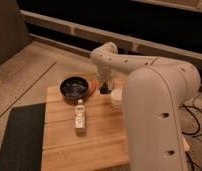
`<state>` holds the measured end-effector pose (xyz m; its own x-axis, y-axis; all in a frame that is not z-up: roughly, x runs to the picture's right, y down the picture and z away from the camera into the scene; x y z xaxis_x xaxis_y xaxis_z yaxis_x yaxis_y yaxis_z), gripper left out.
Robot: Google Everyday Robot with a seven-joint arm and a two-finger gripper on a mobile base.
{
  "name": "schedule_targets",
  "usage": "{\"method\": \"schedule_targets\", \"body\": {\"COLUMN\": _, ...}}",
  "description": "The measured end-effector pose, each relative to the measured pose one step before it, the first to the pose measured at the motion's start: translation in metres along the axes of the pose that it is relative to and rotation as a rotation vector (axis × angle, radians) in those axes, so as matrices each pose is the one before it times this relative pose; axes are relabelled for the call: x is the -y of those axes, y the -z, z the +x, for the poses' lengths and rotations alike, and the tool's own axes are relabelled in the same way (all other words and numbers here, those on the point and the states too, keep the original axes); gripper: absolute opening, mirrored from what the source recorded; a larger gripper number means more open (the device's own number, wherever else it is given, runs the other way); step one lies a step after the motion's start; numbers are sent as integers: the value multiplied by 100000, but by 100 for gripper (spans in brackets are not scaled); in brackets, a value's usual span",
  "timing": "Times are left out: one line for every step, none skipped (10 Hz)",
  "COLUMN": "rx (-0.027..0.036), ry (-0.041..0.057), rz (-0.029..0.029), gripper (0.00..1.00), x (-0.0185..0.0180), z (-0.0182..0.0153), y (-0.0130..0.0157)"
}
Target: Place the eraser on the white sponge
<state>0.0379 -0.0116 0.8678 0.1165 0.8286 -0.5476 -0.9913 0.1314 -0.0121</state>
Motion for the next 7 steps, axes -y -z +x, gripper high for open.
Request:
{"method": "schedule_targets", "body": {"rx": 1587, "ry": 2170, "rz": 2432, "gripper": 0, "x": 15, "z": -832, "y": -13}}
{"method": "schedule_targets", "body": {"rx": 1778, "ry": 1403, "rz": 1788, "gripper": 0, "x": 224, "z": -865, "y": 190}}
{"method": "schedule_targets", "body": {"rx": 1905, "ry": 1136, "rz": 2373, "gripper": 0, "x": 484, "z": -1013, "y": 302}}
{"method": "schedule_targets", "body": {"rx": 947, "ry": 565, "rz": 1234, "gripper": 0, "x": 178, "z": -492, "y": 136}}
{"method": "schedule_targets", "body": {"rx": 1354, "ry": 376, "rz": 938, "gripper": 0, "x": 80, "z": -634, "y": 222}}
{"method": "schedule_targets", "body": {"rx": 748, "ry": -495, "rz": 334, "gripper": 0, "x": 332, "z": -397, "y": -54}}
{"method": "schedule_targets", "body": {"rx": 121, "ry": -1594, "rz": -499, "gripper": 0, "x": 551, "z": -298, "y": -462}}
